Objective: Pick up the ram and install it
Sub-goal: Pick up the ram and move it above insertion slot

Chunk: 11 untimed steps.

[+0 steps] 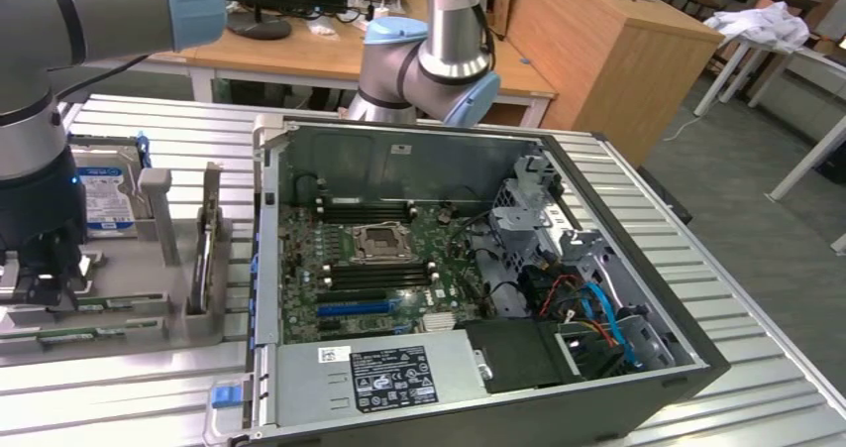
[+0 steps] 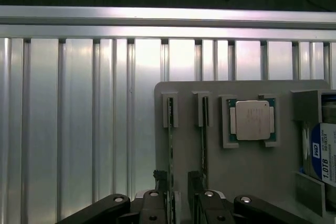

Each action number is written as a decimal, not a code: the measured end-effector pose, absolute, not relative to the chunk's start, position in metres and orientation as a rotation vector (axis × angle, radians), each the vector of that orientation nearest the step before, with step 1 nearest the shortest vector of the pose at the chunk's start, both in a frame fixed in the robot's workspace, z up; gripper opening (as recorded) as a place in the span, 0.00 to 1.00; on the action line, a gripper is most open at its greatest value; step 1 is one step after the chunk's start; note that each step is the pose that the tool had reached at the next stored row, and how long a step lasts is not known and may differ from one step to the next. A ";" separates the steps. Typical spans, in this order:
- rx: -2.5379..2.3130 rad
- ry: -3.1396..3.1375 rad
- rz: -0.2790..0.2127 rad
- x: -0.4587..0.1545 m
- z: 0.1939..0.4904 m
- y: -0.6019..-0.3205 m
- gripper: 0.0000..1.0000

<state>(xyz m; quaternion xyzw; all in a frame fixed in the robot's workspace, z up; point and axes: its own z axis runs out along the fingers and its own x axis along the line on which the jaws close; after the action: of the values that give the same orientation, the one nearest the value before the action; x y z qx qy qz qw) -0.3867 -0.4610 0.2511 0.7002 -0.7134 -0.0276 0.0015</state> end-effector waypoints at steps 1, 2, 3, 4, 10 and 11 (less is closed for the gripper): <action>2.198 -2.239 -0.087 -0.387 0.250 -0.461 0.30; 2.198 -2.239 -0.087 -0.387 0.249 -0.461 0.30; 2.198 -2.239 -0.087 -0.387 0.247 -0.461 0.30; 2.198 -2.239 -0.087 -0.387 0.246 -0.461 0.30; 2.198 -2.239 -0.087 -0.387 0.238 -0.461 0.30; 2.198 -2.239 -0.087 -0.387 0.237 -0.461 0.30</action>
<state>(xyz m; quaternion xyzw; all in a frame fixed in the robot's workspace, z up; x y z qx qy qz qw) -0.3867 -0.4610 0.2368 0.7002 -0.7134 -0.0276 0.0015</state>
